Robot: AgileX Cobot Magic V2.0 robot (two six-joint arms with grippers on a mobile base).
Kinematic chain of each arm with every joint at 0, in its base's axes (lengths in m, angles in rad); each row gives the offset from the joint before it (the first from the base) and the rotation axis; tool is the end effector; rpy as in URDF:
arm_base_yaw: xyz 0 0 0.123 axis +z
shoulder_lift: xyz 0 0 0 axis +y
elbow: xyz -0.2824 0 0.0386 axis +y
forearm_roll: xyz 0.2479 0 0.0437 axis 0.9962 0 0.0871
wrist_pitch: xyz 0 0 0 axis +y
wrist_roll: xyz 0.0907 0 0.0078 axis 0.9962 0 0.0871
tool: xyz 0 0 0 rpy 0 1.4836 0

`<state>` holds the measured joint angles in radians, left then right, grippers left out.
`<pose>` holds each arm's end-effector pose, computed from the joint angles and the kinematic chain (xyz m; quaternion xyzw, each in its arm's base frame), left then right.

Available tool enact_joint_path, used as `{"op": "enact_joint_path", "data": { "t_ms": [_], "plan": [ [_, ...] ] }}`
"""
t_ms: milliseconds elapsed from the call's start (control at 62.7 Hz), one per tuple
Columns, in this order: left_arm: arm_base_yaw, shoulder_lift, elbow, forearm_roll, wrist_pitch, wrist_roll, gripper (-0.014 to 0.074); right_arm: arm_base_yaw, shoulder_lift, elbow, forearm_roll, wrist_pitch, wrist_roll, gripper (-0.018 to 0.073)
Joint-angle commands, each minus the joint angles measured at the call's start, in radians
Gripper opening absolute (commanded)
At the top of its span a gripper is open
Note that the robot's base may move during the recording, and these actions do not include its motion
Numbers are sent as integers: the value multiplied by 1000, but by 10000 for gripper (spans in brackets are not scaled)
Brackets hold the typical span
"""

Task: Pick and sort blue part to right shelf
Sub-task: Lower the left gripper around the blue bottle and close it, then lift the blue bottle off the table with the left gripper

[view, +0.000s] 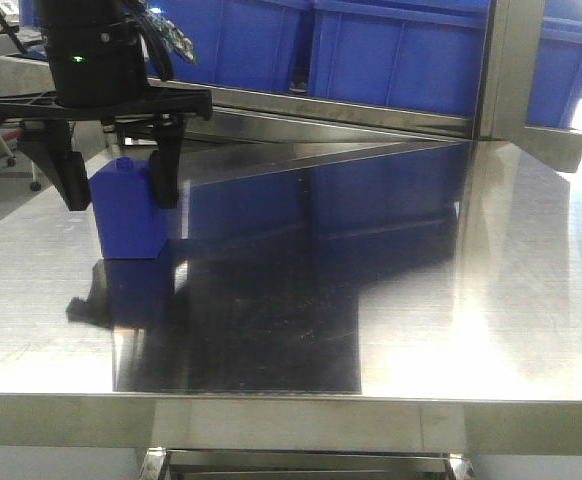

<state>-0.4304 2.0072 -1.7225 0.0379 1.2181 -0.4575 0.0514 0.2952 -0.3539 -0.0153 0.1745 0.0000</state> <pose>0.3817 -0.1717 0.2450 -0.0084 0.9968 -0.0168 0.0778 0.0769 0.0037 0.2975 -0.0229 0.7168 0.0117 0.6968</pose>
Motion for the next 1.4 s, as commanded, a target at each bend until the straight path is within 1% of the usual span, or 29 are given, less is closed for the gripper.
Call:
{"op": "enact_joint_path", "data": {
  "t_ms": [0,303,606,718,958,1021,1117,1213,1261,1341,1388],
  "plan": [
    [-3,-45,-34,-4,0,-10,510,-6,6,-28,-9,-94,0,382],
    [-3,-42,-34,-4,-2,-10,509,-6,6,-28,-9,-94,0,382],
    [-3,-42,-34,-4,-2,-10,363,-6,6,-28,-9,-94,0,382],
    [-3,-42,-34,-4,-2,-10,346,-6,6,-28,-9,-94,0,382],
    [-3,-58,-34,-10,-2,0,345,-6,6,-28,-9,-94,0,382],
    [-3,-78,-34,-29,-2,63,345,-6,6,-28,-9,-94,0,382],
    [-3,-120,-34,-91,0,190,345,-6,6,-28,-9,-94,0,382],
    [-3,-170,-34,-142,0,274,345,-6,6,-28,-9,-94,0,382],
    [-3,-197,-34,-167,0,335,345,-6,6,-28,-9,-94,0,382],
    [-3,-236,-31,-191,-10,418,345,-6,6,-28,-9,-94,0,382],
    [-3,-263,-22,-195,-30,452,345,-6,6,-28,-9,-94,0,382]
  ]
}}
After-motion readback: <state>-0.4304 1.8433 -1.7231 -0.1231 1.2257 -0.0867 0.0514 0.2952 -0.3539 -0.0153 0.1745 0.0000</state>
